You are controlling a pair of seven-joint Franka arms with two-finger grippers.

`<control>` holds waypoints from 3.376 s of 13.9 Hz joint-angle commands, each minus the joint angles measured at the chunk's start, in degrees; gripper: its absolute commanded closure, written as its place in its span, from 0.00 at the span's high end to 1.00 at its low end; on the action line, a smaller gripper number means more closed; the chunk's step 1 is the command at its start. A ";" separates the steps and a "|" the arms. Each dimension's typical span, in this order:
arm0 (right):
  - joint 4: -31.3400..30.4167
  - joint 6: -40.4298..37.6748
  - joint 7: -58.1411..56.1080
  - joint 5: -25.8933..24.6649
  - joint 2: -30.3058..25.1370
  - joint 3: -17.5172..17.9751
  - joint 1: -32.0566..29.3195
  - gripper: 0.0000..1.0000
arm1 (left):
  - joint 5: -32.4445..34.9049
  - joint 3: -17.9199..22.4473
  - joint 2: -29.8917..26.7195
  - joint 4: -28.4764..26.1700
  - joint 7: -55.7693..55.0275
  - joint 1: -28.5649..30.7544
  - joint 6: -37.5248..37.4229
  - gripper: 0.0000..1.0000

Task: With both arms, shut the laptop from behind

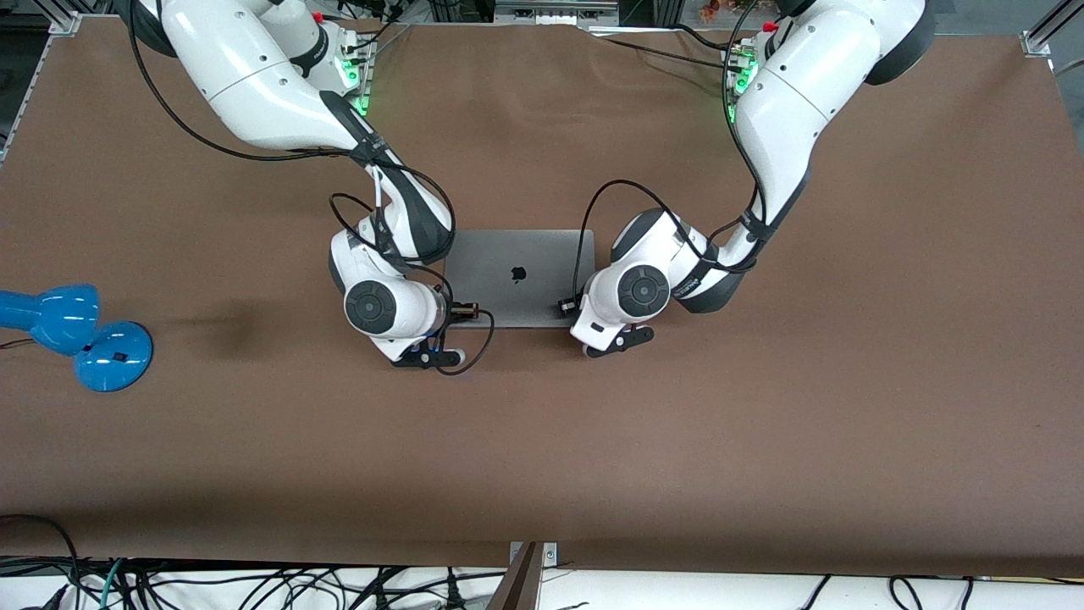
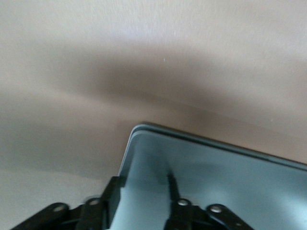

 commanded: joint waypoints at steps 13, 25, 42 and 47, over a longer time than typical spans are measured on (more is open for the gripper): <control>17.89 -28.64 -0.85 -0.85 -11.41 -4.60 -2.17 1.00 | 5.79 -0.32 -29.73 -9.46 14.93 9.56 -19.42 1.00; 9.38 -40.70 -12.80 -1.03 -32.07 -11.19 -11.30 1.00 | 6.13 3.35 -44.24 -8.14 33.05 21.28 -28.29 1.00; 0.41 -37.54 -14.29 -5.60 -42.18 -10.58 -16.24 1.00 | 5.61 20.86 -45.04 1.53 47.29 11.25 -38.59 1.00; 0.23 -37.54 -17.46 -5.60 -42.27 -10.40 -16.24 1.00 | 5.87 20.86 -45.04 1.62 46.94 11.33 -38.59 1.00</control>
